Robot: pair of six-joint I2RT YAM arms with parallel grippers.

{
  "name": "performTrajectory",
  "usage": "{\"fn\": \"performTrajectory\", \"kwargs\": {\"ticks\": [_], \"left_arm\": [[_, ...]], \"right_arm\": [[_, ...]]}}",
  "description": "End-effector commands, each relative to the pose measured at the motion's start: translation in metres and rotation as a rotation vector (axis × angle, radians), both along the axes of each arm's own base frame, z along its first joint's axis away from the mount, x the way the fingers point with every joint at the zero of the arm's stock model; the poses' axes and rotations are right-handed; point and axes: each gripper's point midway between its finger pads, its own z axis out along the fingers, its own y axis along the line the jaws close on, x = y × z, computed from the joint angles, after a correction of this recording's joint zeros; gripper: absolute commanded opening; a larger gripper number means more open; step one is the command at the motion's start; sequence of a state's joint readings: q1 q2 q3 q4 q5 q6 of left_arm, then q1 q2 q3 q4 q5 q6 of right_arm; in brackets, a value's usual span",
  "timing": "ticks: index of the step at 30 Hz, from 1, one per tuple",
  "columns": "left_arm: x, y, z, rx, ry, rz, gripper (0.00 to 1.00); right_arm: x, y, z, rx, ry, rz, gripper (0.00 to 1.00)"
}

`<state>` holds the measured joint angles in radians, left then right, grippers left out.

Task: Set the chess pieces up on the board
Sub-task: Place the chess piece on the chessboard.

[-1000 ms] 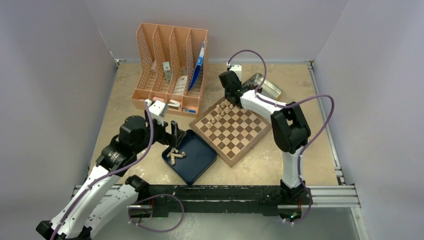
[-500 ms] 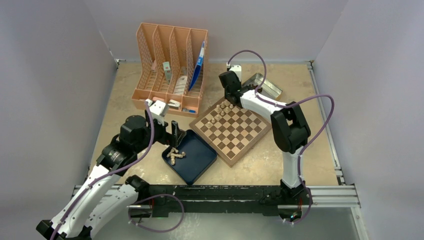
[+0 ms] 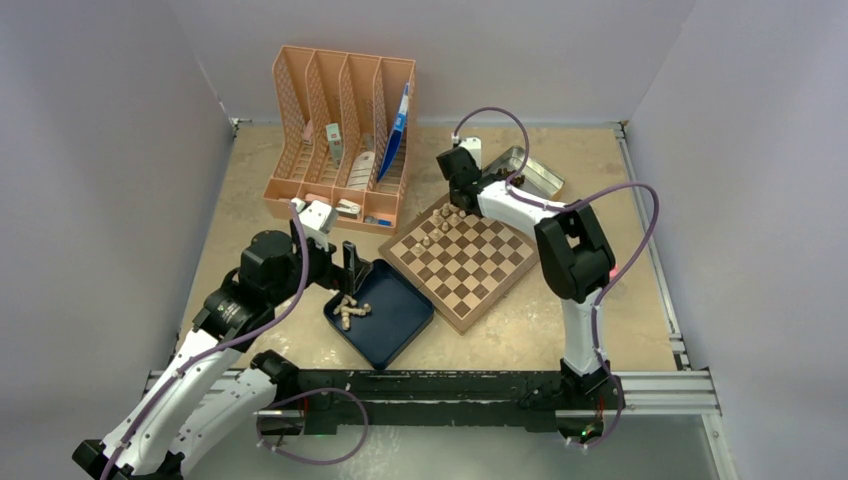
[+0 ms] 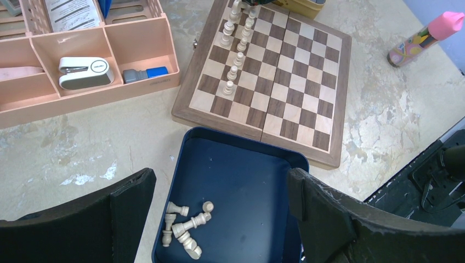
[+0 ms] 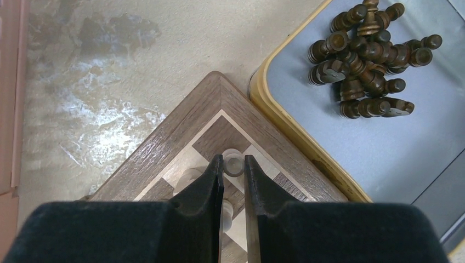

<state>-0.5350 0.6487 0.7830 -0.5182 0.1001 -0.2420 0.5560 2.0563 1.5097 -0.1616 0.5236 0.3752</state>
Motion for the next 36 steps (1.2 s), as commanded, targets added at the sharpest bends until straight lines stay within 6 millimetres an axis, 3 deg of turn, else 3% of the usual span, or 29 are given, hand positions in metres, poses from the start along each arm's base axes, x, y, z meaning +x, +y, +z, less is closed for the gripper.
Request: {"fn": "performTrajectory", "kwargs": {"ticks": [1,36], "left_arm": [[0.003,0.001,0.009,-0.004,-0.037,0.003,0.89],[0.0,0.002,0.013,-0.021,-0.05,0.004,0.89]], "right_arm": [[0.012,0.004,0.023,0.04,-0.048,-0.011,0.18],[0.017,0.008,0.009,0.053,-0.021,0.002,0.21]]}}
